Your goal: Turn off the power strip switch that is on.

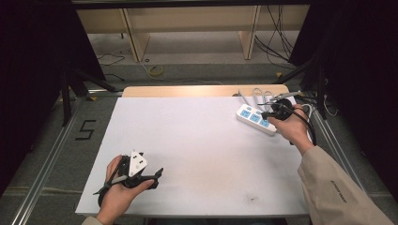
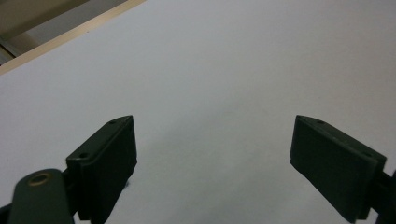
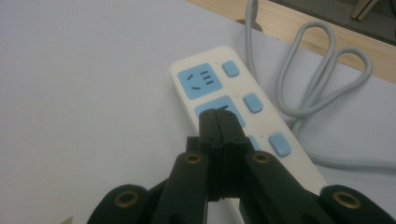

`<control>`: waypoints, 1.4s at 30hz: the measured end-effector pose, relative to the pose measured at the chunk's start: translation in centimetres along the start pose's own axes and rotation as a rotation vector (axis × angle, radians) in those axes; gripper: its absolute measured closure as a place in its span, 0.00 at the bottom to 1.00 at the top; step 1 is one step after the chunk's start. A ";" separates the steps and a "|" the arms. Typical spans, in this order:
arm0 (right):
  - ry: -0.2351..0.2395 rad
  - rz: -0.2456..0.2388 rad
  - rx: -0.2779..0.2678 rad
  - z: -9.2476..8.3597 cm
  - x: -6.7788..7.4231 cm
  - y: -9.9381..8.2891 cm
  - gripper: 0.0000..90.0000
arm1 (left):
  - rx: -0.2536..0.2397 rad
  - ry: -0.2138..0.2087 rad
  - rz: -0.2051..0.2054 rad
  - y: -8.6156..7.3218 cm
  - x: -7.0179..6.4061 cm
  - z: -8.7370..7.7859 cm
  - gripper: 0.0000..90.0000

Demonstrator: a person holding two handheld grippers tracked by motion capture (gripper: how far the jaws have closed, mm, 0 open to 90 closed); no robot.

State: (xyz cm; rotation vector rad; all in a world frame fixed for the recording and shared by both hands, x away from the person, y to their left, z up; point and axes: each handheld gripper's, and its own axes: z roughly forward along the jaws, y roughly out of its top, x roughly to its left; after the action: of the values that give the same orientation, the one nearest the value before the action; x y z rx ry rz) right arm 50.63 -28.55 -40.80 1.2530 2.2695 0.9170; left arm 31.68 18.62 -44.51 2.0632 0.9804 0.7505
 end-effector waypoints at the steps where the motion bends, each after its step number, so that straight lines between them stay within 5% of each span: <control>1: 0.001 -0.001 -0.006 -0.1 0.1 0.0 0.99 | -0.001 -0.001 0.000 0.0 0.0 0.0 0.16; 19: 0.065 -0.008 -0.054 -2.8 2.2 -1.9 0.87 | 0.000 0.004 -0.001 0.0 0.0 0.0 0.16; 27: 0.097 -0.041 -0.066 -4.0 3.6 -3.2 0.76 | 0.001 0.006 -0.002 0.0 0.0 0.0 0.16; 42: 0.148 -0.019 -0.126 -6.3 5.1 -6.6 0.53 | 0.004 0.007 -0.007 -0.1 0.0 0.0 0.16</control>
State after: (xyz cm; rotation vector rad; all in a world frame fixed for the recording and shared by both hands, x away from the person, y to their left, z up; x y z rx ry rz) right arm 40.20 -29.03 -41.12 1.1417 2.2896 1.1616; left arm 31.67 18.61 -44.57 2.0612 0.9933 0.7531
